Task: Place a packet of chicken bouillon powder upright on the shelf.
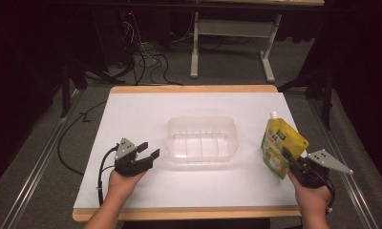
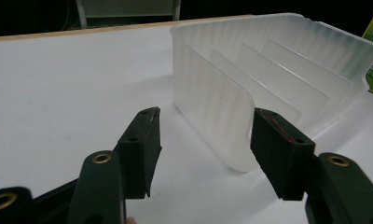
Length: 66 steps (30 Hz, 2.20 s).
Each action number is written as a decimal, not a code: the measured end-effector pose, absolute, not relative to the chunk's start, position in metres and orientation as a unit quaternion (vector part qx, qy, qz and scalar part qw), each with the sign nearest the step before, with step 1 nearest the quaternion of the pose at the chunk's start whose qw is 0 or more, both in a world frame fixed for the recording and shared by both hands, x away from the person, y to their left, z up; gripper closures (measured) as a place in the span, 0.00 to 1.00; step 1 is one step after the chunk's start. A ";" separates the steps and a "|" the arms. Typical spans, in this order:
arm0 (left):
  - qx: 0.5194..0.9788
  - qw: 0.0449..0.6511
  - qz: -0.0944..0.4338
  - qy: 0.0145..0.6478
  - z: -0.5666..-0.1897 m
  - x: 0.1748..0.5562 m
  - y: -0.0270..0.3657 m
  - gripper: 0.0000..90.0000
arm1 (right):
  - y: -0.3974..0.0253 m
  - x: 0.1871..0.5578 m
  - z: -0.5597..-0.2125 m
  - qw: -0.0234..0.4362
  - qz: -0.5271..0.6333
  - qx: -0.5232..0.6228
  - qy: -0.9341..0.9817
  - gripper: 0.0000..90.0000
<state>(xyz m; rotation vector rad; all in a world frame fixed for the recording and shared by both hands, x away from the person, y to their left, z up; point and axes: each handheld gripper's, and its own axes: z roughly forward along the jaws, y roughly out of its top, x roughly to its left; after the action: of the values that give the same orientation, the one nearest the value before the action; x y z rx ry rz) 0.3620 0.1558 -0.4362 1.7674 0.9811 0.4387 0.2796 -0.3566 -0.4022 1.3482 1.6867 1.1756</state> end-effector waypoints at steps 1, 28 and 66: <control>0.735 0.511 0.182 0.408 -0.436 0.362 0.156 0.48 | -0.357 0.279 -0.402 0.334 0.452 0.516 0.646 0.97; 0.736 0.498 0.216 0.404 -0.442 0.369 0.149 0.57 | -0.344 0.273 -0.372 0.322 0.527 0.491 0.614 1.00; 0.745 0.481 0.220 0.407 -0.457 0.410 0.104 1.00 | -0.206 0.339 -0.336 0.308 0.590 0.424 0.614 1.00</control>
<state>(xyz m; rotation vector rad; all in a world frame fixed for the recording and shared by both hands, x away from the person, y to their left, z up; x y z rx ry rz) 0.4105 0.1040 -0.4573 1.8156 0.9933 0.5372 0.3393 -0.2058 -0.3357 1.1220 1.6230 1.5599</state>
